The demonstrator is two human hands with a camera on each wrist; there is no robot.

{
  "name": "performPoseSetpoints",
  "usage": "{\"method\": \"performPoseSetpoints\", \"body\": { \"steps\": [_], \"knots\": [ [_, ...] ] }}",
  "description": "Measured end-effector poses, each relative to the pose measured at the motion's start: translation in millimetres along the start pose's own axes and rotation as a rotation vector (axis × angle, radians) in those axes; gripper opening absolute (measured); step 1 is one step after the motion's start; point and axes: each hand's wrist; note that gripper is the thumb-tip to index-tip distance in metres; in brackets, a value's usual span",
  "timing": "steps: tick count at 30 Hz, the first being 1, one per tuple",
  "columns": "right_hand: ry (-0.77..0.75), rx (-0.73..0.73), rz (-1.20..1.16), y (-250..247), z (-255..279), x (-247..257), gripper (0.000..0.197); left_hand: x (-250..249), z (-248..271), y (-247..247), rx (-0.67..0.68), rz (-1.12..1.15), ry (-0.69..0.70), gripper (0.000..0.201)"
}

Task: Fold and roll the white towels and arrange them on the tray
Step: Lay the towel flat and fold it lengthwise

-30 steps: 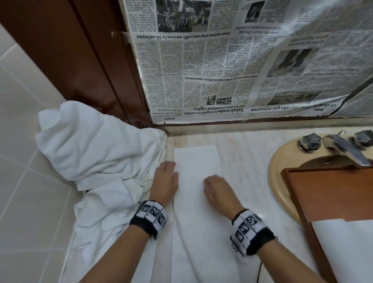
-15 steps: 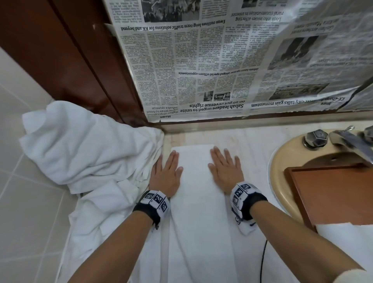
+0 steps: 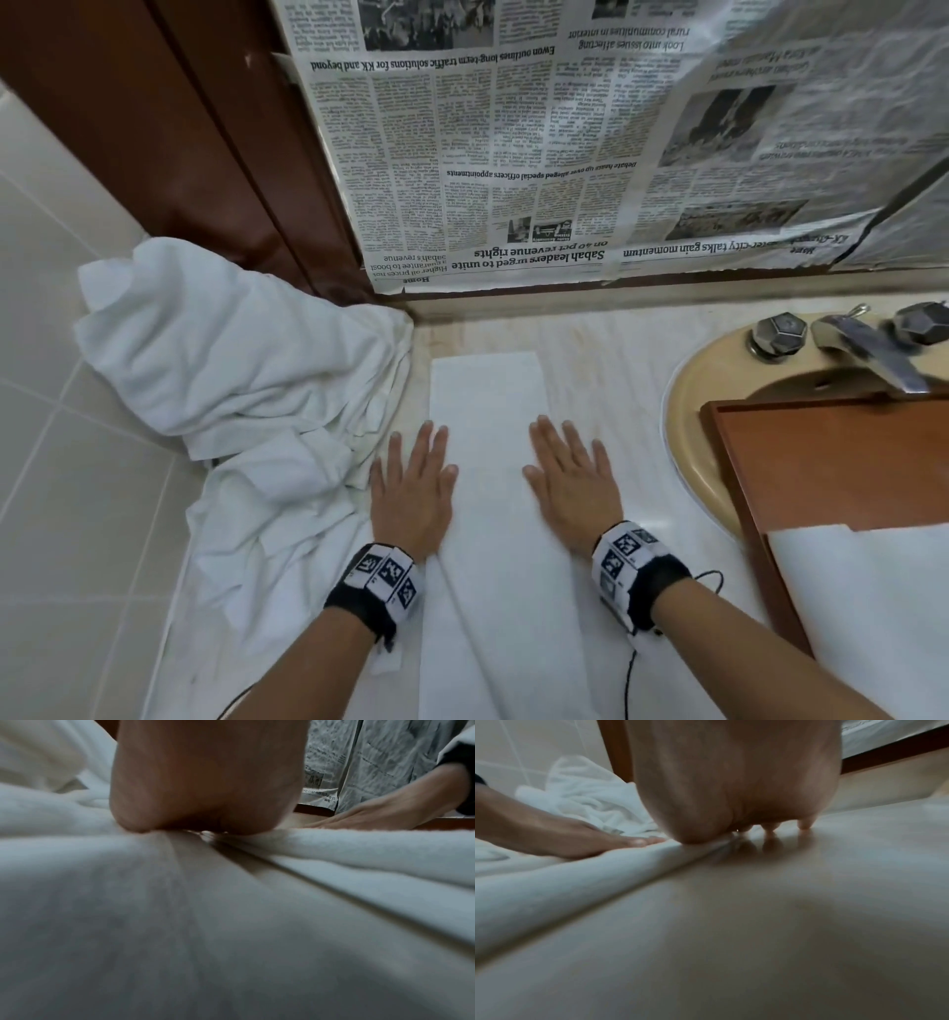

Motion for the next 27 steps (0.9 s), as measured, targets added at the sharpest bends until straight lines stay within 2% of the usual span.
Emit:
{"method": "performPoseSetpoints", "body": {
  "steps": [3, 6, 9, 14, 19, 22, 24, 27],
  "knots": [
    [0.097, -0.03, -0.035, -5.4, 14.4, -2.7, 0.058, 5.0, 15.9, -2.2, 0.003, 0.042, -0.017, 0.068],
    [-0.057, -0.097, -0.047, 7.2, 33.0, 26.2, 0.058, -7.2, 46.2, 4.4, 0.03, 0.043, 0.069, 0.063],
    [-0.166, -0.039, -0.044, 31.8, 44.5, 46.6, 0.058, -14.6, 63.4, 16.3, 0.045, 0.007, 0.096, 0.06],
    [-0.112, -0.04, 0.031, 37.0, 54.8, 26.5, 0.06, 5.0, 63.5, 15.5, 0.037, 0.011, 0.033, 0.066],
    [0.046, -0.069, -0.035, 26.8, 71.9, 15.2, 0.069, 19.0, 77.1, 9.9, 0.084, 0.029, -0.009, 0.074],
    [-0.046, -0.148, -0.051, 35.2, 83.8, 32.5, 0.063, 14.7, 91.3, 11.3, 0.114, 0.016, 0.024, 0.074],
    [-0.116, -0.12, -0.016, 44.9, 90.8, 41.6, 0.058, 14.8, 100.0, 16.5, 0.118, 0.004, 0.04, 0.071],
    [-0.108, -0.062, 0.017, 51.1, 97.5, 38.9, 0.059, 18.8, 104.0, 22.6, 0.106, -0.004, 0.044, 0.07]
  ]
}}
Point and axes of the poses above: each hand's wrist, its own z-axis away from the middle knuckle, its own y-axis out of the palm, x = y × z, and after that the axes turned 15 degrees about -y, right-handed
